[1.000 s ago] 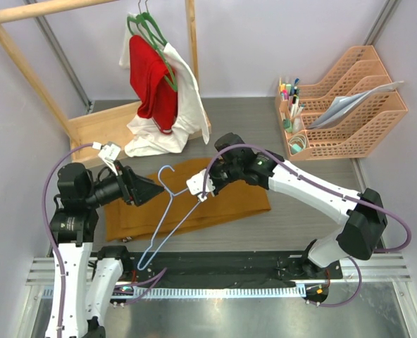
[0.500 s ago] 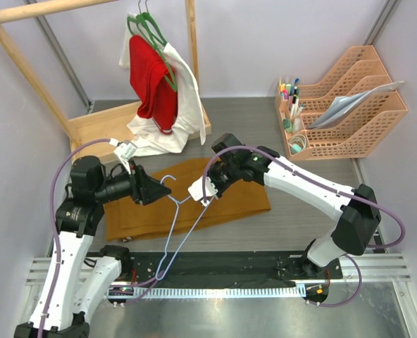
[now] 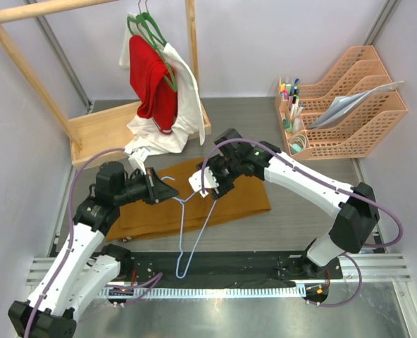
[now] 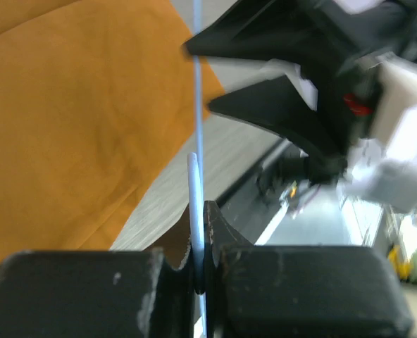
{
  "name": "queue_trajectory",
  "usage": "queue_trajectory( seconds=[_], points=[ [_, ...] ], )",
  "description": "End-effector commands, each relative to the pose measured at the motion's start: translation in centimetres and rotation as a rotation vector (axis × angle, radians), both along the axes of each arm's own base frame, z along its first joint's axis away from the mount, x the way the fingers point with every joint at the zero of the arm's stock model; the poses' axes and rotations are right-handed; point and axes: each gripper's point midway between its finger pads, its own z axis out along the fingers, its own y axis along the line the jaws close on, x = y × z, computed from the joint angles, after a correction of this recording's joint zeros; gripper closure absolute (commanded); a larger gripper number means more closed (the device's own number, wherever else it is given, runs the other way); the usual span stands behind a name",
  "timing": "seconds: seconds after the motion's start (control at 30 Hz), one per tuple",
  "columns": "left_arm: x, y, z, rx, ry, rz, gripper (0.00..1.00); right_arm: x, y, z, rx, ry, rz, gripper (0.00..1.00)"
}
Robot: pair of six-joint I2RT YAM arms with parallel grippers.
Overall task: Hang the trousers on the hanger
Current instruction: Pass the hanger from the right arm to the left, then place trousers on hanger
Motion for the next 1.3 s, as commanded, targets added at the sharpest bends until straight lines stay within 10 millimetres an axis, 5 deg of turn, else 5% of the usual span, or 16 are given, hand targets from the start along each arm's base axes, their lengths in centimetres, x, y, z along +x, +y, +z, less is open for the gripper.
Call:
queue_trajectory(
  seconds=[0.0, 0.1, 0.2, 0.27, 0.47, 0.63, 0.9, 1.13, 1.27],
  points=[
    [3.2, 0.3, 1.8, -0.152, -0.041, 0.226, 1.00, 4.2, -1.3, 4.7, 0.215, 0.150, -0.316, 0.19],
    [5.5, 1.3, 1.3, -0.143, -0.095, 0.331, 1.00, 5.5, -4.0, 5.1, 0.298, 0.367, -0.588, 0.16],
    [8.0, 1.6, 1.3, -0.161, -0.121, 0.414, 1.00, 8.3, -8.8, 3.8, 0.387, 0.580, -0.905, 0.16],
    [9.7, 1.8, 1.7, -0.181, -0.148, 0.481, 1.00, 10.0, -12.1, 2.0, 0.418, 0.694, -1.100, 0.19],
    [13.0, 0.1, -1.4, -0.058, -0.121, 0.668, 1.00, 12.0, -16.5, -3.1, 0.488, 1.026, -1.452, 0.26],
    [13.4, 0.2, -3.0, 0.096, -0.159, 0.723, 1.00, 12.2, -17.4, -6.9, 0.474, 1.070, -1.586, 0.26],
    [11.2, 1.9, -6.9, 0.276, -0.034, 0.717, 1.00, 10.4, -19.2, -14.5, 0.326, 1.135, -1.759, 0.32],
    [10.6, 1.2, -7.4, 0.230, 0.047, 0.722, 1.00, 8.9, -18.5, -16.8, 0.284, 1.252, -1.738, 0.46],
    [10.1, 1.1, -8.4, 0.244, 0.111, 0.735, 1.00, 8.7, -17.0, -15.6, 0.319, 1.379, -1.697, 0.63]
  ],
)
